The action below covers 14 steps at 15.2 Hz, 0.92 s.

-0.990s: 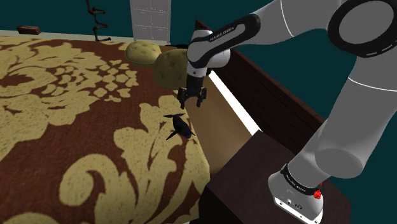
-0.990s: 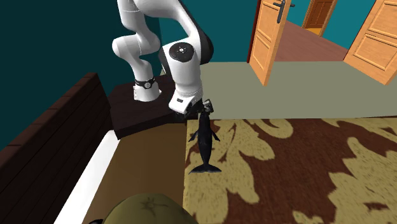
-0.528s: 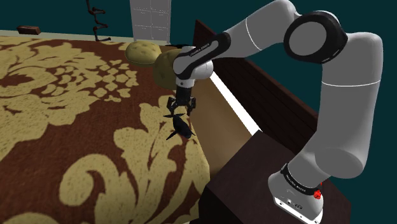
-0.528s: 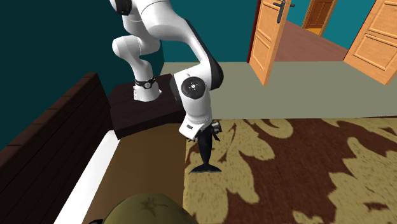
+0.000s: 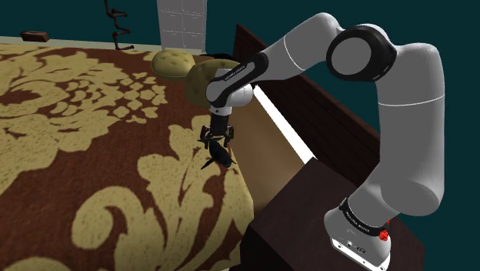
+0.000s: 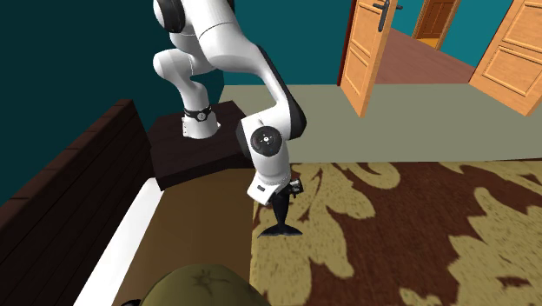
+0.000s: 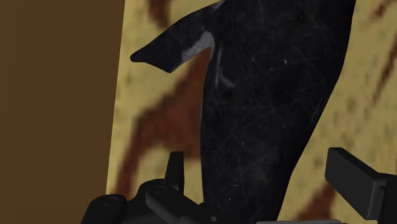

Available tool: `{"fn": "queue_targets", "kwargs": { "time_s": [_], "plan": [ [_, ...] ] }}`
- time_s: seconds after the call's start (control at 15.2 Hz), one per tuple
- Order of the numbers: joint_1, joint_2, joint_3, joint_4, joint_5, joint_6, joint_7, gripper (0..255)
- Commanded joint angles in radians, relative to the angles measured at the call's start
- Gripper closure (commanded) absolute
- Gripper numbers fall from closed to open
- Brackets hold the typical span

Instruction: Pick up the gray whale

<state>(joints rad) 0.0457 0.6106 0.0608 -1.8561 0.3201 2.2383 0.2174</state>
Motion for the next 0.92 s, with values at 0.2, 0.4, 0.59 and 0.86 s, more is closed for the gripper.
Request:
{"fn": "queue_targets", "kwargs": {
  "time_s": [0.2, 0.4, 0.59, 0.86],
  "plan": [
    [-0.001, 0.006, 0.000, 0.001, 0.001, 0.005, -0.003, 255],
    [-0.001, 0.006, 0.000, 0.000, 0.001, 0.005, -0.003, 255],
    [-0.001, 0.007, 0.000, 0.001, 0.001, 0.007, -0.003, 255],
    [-0.001, -0.024, -0.002, -0.004, -0.003, -0.020, 0.005, 255]
  ]
}}
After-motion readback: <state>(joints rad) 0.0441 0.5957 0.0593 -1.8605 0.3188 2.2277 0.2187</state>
